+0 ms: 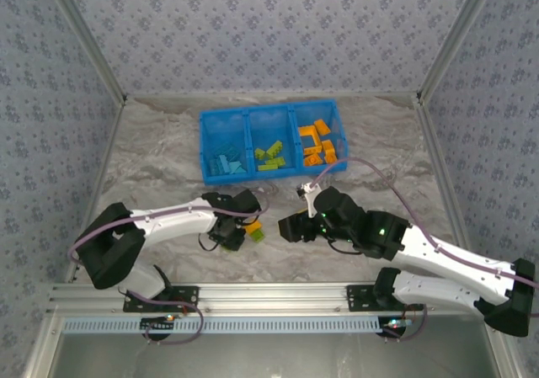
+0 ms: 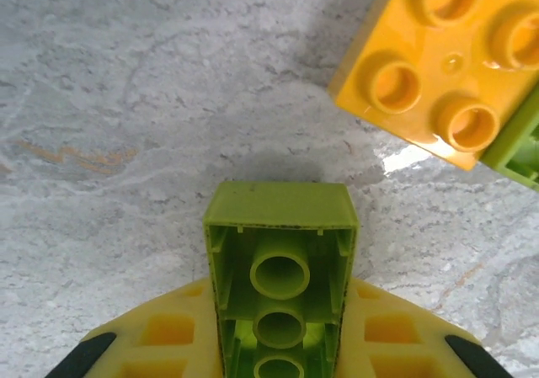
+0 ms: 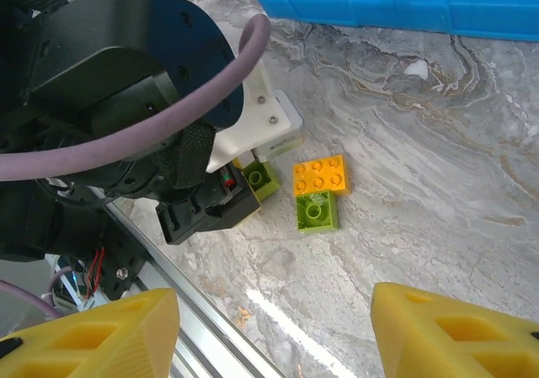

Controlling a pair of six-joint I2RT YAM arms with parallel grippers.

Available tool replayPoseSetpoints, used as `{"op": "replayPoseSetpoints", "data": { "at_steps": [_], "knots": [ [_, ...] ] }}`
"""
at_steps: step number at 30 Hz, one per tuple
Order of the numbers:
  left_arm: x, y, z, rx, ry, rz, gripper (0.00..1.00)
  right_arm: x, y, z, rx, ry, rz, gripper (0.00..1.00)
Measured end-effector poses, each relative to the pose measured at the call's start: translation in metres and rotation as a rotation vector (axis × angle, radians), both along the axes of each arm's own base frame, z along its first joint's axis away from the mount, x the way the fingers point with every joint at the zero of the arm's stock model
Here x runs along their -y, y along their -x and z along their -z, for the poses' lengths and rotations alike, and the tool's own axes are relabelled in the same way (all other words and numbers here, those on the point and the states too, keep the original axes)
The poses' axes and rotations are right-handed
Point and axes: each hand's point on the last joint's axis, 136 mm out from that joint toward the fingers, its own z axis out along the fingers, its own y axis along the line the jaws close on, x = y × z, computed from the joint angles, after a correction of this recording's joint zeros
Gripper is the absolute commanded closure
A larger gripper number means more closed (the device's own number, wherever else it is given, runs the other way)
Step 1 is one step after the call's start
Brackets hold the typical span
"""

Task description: Sort the legos into containers by color

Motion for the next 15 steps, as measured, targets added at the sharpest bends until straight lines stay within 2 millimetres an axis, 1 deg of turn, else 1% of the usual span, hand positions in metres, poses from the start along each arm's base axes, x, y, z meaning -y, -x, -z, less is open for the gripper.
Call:
{"op": "replayPoseSetpoints", "data": {
  "at_steps": [2,3,5,6,10,12,13,15],
  "knots": [
    [-0.002,-0.002,-0.01,0.025,0.01,-0.011,0.78,0.001,0.0,-0.003,0.005,-0.008,0.003,0.37],
    [-0.002,-0.004,-0.02,0.041,0.02,-0.022,0.79,0.002,-0.001,-0.005,0.008,-0.013,0.008,0.37],
    [0.004,-0.014,-0.045,0.079,0.061,-0.039,0.79,0.005,-0.006,-0.008,0.017,-0.019,0.026,0.38],
    [0.011,-0.024,-0.064,0.108,0.099,-0.051,0.79,0.007,-0.01,-0.012,0.025,-0.022,0.04,0.38],
    [0.049,-0.079,-0.145,0.25,0.261,-0.092,0.8,0.017,-0.036,-0.034,0.076,-0.048,0.125,0.39],
    [0.066,-0.11,-0.176,0.308,0.314,-0.107,0.81,0.022,-0.052,-0.044,0.098,-0.057,0.176,0.39],
    [0.074,-0.127,-0.187,0.331,0.332,-0.115,0.82,0.024,-0.059,-0.048,0.106,-0.058,0.2,0.39],
    [0.085,-0.156,-0.197,0.36,0.35,-0.137,0.82,0.026,-0.072,-0.053,0.119,-0.055,0.232,0.39]
  ]
}}
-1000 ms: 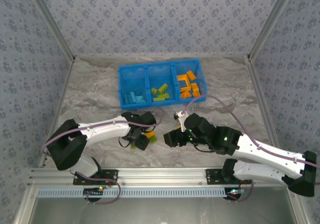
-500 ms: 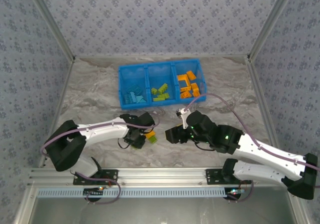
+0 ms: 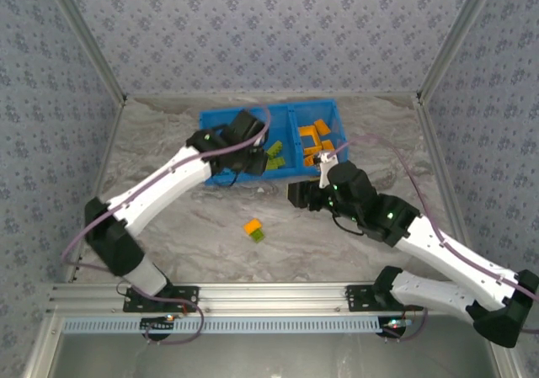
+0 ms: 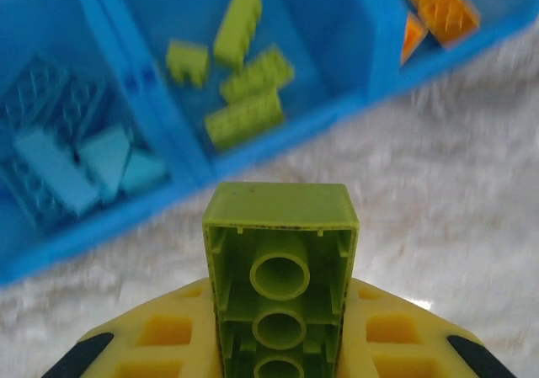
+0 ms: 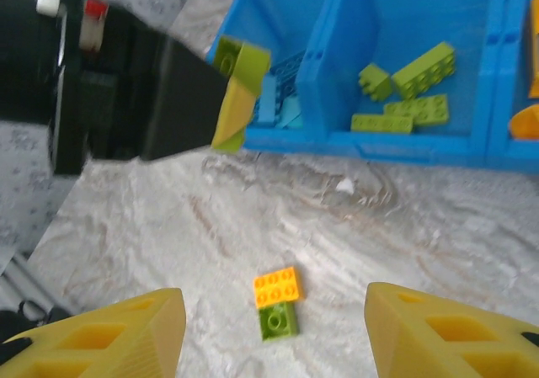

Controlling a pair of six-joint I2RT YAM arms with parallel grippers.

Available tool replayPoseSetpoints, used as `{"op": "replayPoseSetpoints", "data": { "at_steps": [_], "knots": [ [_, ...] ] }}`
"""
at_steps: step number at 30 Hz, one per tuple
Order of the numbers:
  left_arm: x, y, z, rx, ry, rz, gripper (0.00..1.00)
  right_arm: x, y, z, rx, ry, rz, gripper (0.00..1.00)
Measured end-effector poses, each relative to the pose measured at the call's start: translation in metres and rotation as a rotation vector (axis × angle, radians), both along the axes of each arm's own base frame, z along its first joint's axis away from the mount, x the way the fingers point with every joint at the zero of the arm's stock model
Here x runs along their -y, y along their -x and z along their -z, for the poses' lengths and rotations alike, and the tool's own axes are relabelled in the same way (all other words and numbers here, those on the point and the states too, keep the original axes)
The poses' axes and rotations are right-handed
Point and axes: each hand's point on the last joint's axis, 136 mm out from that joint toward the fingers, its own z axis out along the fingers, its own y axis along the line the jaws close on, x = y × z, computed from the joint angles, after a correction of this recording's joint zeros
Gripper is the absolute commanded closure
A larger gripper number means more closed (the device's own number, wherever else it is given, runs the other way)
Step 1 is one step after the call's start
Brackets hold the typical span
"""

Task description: Sort the legos into containers by color

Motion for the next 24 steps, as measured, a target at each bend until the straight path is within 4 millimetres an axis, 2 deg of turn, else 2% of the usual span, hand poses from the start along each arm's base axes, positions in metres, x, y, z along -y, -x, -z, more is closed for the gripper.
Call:
{"op": "replayPoseSetpoints", "data": {
  "at_steps": [3,8,11,16,24],
  "knots": [
    [0.012,-0.05,0.007,-0.001,0.002,-0.041,0.82,-0.004,-0.009,-0.002,0.006,0.003,0.01,0.4],
    [0.035,-0.131,0.036,0.003,-0.012,-0.083,0.84,-0.006,-0.014,-0.002,0.005,0.007,0.016,0.42],
    [0.042,-0.164,0.058,0.009,-0.033,-0.106,0.86,-0.003,-0.016,-0.002,0.007,0.009,0.029,0.42],
    [0.038,-0.188,0.096,-0.015,-0.086,-0.144,0.84,0.002,-0.017,-0.005,0.013,-0.002,0.05,0.41],
    [0.024,-0.196,0.139,-0.074,-0.135,-0.199,0.82,0.006,-0.017,-0.007,0.015,-0.006,0.06,0.42]
  ]
}}
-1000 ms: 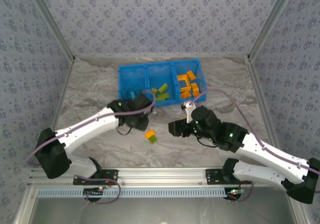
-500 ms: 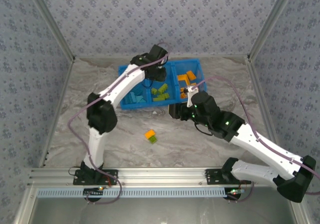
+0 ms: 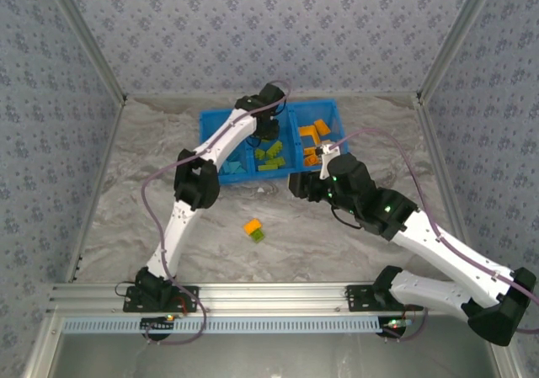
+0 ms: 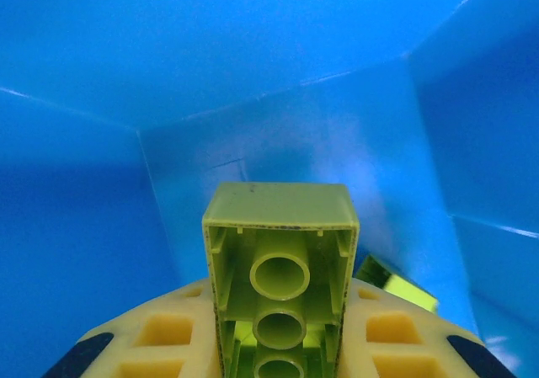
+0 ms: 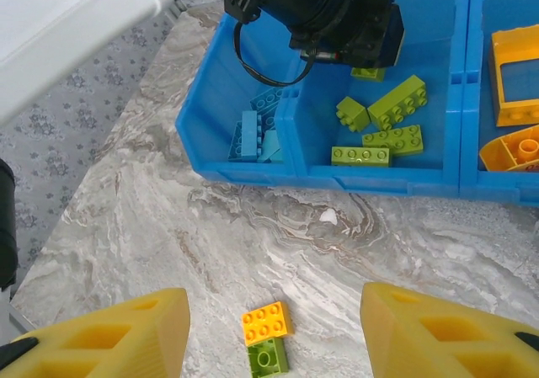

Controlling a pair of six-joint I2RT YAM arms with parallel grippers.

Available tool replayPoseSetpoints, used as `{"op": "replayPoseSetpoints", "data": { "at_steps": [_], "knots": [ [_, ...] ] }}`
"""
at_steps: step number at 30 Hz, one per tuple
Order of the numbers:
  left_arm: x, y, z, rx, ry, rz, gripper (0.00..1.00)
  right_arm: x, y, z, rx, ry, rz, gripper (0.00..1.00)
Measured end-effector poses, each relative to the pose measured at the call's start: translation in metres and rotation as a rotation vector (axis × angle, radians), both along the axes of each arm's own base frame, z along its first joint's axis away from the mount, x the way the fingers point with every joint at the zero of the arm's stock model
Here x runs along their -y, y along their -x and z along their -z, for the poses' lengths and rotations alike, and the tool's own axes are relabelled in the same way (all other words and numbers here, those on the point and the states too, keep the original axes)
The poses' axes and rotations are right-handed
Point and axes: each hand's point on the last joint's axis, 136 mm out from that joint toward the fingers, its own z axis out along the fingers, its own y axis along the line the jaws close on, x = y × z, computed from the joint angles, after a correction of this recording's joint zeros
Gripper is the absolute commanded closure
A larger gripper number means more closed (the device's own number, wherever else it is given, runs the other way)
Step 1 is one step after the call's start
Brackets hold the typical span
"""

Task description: Sort the legos into containers by color

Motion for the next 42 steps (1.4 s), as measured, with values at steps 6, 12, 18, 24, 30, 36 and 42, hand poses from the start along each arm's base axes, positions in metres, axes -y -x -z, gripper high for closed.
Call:
{"op": "replayPoseSetpoints", "data": {
  "at_steps": [6,12,18,24,30,36,42],
  "knots": [
    [0.002,-0.003,-0.001,0.009,0.017,-0.015,0.71,0.006,-0.004,0.003,-0.001,0.01,0.039,0.42],
    [0.004,-0.003,0.007,-0.005,0.02,-0.02,0.62,0.01,-0.006,0.006,-0.003,0.014,0.058,0.42],
    [0.005,-0.004,0.007,0.002,0.024,-0.019,0.57,0.011,-0.006,0.007,-0.003,0.014,0.06,0.41],
    [0.011,-0.007,-0.003,0.027,0.039,-0.01,0.51,0.011,-0.006,0.007,-0.008,0.007,0.064,0.41],
    [0.013,-0.008,-0.007,0.042,0.037,-0.005,0.61,0.013,-0.006,0.007,-0.007,0.006,0.068,0.42],
    [0.018,-0.005,-0.034,0.094,0.035,-0.004,0.64,0.012,-0.007,0.011,-0.015,0.018,0.07,0.44],
    [0.0,0.025,-0.152,0.251,0.132,-0.034,0.65,-0.01,-0.002,0.051,-0.08,0.143,0.008,0.44]
  ]
}}
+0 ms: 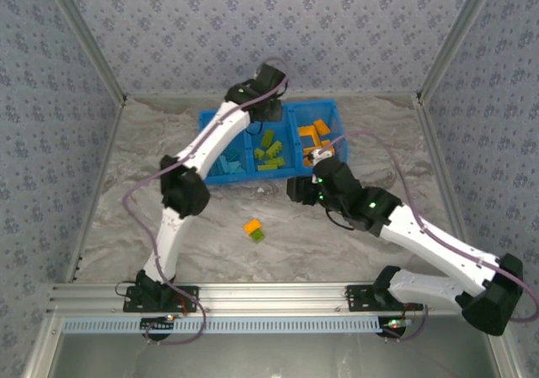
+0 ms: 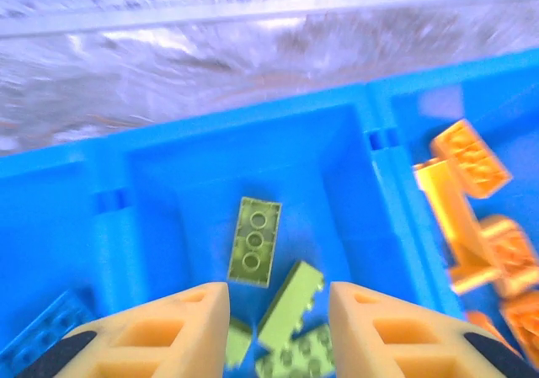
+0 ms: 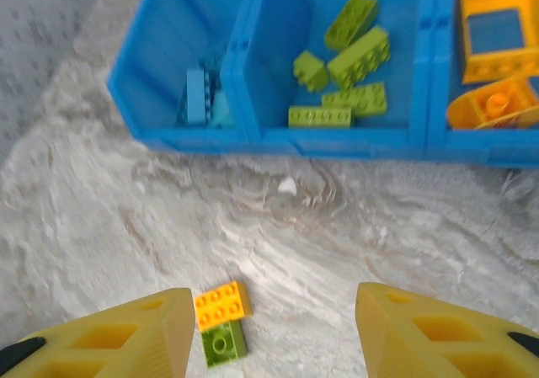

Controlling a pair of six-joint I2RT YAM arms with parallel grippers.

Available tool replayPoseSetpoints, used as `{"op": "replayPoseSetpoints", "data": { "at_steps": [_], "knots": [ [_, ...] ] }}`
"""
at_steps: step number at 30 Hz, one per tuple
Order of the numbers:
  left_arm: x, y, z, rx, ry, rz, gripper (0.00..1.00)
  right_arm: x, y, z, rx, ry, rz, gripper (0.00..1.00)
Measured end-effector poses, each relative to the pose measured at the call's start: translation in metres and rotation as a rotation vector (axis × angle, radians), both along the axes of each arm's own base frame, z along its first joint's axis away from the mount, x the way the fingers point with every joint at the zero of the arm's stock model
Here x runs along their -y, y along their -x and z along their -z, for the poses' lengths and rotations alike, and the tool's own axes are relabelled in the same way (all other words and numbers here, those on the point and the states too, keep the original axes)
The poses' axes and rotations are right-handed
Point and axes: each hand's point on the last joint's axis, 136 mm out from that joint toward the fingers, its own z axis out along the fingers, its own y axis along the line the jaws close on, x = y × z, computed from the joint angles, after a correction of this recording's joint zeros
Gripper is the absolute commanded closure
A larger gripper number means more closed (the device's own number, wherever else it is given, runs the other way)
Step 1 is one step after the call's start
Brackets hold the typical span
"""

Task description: Sort the legos into containers by color

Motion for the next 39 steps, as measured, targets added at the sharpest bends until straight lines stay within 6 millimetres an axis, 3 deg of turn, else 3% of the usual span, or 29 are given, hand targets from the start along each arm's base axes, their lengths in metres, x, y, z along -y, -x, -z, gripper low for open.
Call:
{"op": "replayPoseSetpoints", "data": {
  "at_steps": [2,5,8,12,15,17,20,25,30,35,39],
  "knots": [
    [-0.021,0.028,-0.046,0.059,0.054,-0.014,0.66,-0.014,0.009,0.016,-0.024,0.05,-0.052,0.45],
    [-0.058,0.079,-0.098,0.145,0.141,-0.04,0.66,-0.034,0.021,0.036,-0.06,0.12,-0.127,0.43],
    [-0.096,0.135,-0.116,0.197,0.217,-0.062,0.67,-0.053,0.031,0.054,-0.097,0.19,-0.205,0.39],
    [-0.126,0.208,-0.091,0.189,0.261,-0.048,0.67,-0.083,0.035,0.079,-0.166,0.301,-0.297,0.34],
    [-0.139,0.258,-0.055,0.154,0.301,-0.005,0.67,-0.106,0.035,0.1,-0.229,0.384,-0.357,0.34],
    [-0.15,0.287,-0.033,0.133,0.335,0.019,0.66,-0.12,0.035,0.117,-0.276,0.434,-0.392,0.33],
    [-0.165,0.318,-0.016,0.123,0.412,0.034,0.64,-0.127,0.04,0.143,-0.346,0.498,-0.429,0.3],
    [-0.181,0.333,-0.006,0.117,0.486,0.004,0.64,-0.122,0.042,0.17,-0.427,0.6,-0.424,0.28],
    [-0.173,0.332,0.001,0.084,0.476,0.013,0.59,-0.12,0.043,0.181,-0.456,0.639,-0.422,0.27],
    [-0.163,0.33,0.003,0.062,0.481,0.033,0.42,-0.121,0.041,0.188,-0.47,0.653,-0.418,0.33],
    [-0.162,0.33,0.001,0.067,0.485,0.043,0.35,-0.12,0.038,0.194,-0.479,0.663,-0.416,0.38]
  ]
}}
